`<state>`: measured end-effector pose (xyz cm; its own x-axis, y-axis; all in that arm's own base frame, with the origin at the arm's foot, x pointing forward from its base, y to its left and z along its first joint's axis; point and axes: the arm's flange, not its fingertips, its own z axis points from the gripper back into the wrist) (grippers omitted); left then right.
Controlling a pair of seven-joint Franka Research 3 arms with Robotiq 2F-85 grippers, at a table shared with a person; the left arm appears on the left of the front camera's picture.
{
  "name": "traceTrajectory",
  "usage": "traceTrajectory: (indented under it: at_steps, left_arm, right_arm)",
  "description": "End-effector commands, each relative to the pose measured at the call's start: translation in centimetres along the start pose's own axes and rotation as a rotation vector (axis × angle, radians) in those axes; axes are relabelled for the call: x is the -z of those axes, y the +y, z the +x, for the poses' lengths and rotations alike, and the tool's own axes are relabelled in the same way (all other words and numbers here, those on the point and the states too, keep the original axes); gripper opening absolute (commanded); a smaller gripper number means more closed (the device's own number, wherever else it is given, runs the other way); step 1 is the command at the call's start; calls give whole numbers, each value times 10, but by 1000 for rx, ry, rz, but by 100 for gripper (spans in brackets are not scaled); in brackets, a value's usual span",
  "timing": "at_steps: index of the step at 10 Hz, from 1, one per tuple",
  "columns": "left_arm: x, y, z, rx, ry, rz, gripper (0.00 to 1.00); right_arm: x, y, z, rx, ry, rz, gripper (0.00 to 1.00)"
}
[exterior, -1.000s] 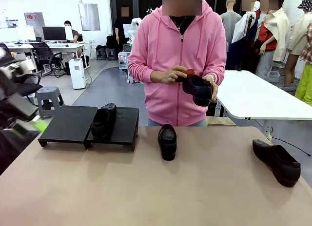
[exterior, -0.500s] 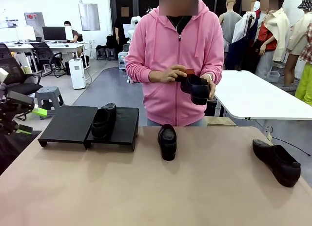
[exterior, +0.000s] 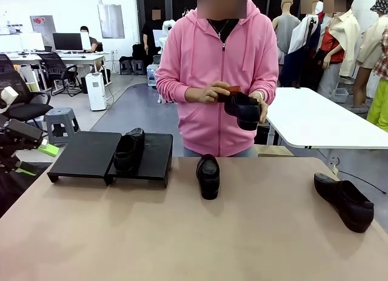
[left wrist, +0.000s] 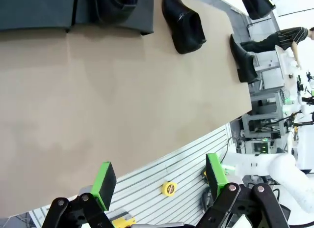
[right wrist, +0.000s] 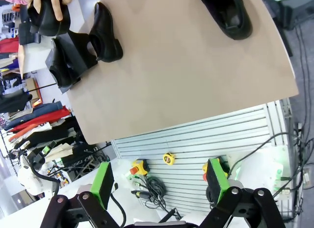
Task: Organize the shoes by placing them on the stand.
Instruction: Place the Shoe from the middle of the table onto the Shoes Stand, then pick up one Shoe and place it in the middle of the table.
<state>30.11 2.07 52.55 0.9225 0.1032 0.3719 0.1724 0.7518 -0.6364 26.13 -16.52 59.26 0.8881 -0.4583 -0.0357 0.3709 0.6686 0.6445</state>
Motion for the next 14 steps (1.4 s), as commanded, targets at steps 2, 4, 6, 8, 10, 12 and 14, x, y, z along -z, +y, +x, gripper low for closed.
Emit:
traceTrajectory:
  at_steps: [2, 4, 6, 8, 10, 12, 14]
  left_arm:
    - [-4, 3, 1, 9, -3, 5, 95]
    - [-4, 3, 1, 9, -3, 5, 95]
    - [-4, 3, 1, 9, -3, 5, 95]
    - [-4, 3, 1, 9, -3, 5, 95]
    - [-4, 3, 1, 9, -3, 5, 95]
    - [-4, 3, 1, 9, -3, 5, 95]
    - [-4, 3, 1, 9, -3, 5, 95]
  right_arm:
    - [-3, 2, 0, -12, 3, 28, 100]
    - [-3, 2, 0, -12, 3, 28, 100]
    - [-3, 2, 0, -12, 3, 28, 100]
    - [0, 0, 0, 0, 0, 0, 100]
    - [67, 72, -9, -138, -78, -554, 100]
    - [136, 112, 15, -155, -167, -884, 100]
    - [162, 122, 15, -119, -273, -884, 100]
